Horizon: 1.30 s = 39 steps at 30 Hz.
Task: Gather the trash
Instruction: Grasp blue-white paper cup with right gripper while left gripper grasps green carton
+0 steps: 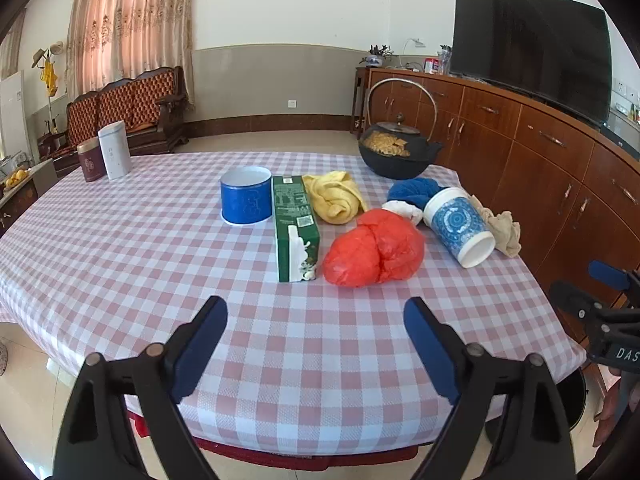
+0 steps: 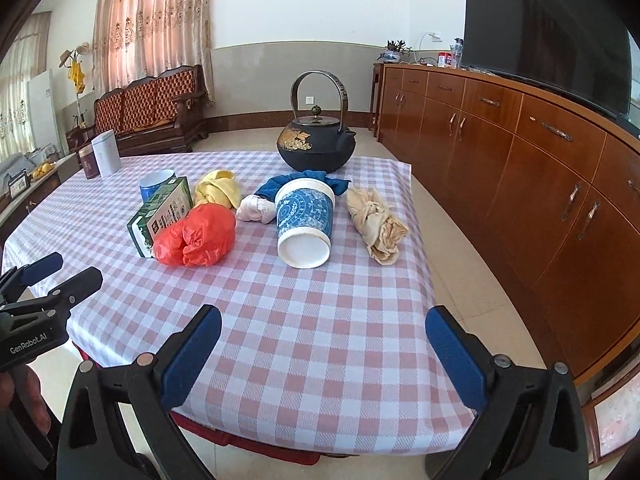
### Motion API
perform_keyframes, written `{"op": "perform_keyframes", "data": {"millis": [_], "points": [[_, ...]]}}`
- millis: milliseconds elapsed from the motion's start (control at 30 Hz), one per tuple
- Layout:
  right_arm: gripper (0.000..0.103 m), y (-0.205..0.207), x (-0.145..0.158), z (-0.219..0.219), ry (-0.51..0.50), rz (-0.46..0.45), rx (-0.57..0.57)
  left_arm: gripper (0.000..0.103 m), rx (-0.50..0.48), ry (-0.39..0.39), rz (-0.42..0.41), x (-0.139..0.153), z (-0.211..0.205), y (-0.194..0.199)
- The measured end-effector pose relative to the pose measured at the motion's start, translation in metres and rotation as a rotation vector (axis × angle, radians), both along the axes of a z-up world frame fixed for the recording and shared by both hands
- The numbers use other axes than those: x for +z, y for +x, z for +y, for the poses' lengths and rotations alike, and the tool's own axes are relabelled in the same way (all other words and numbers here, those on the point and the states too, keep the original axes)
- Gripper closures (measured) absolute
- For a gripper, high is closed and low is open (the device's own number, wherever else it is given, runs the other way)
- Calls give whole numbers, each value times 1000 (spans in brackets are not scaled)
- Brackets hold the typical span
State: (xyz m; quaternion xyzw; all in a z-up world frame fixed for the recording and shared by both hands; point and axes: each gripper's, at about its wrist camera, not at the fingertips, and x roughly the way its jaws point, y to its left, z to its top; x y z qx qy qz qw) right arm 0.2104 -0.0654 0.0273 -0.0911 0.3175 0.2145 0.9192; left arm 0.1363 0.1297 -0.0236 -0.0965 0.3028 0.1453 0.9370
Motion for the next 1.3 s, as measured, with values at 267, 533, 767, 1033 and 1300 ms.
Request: {"op": "perform_keyframes", "data": {"millis": [267,533,767,1033,1300], "points": [[4,53,-13,37,-36,20,13,14,29,-8,13,-7,22,29],[10,97,-31,63,-59,66,10,15,61,-22,37,-16,44,65],[17,117,-45,76,-71,103,10,21,54,-29,88,-25,55,97],[41,126,-55,82,-81,138,10,64,30,-84,161,-43,63,114],[43,118,-45,71,-49,123,5,64,20,-57,95,-26,60,91]]}}
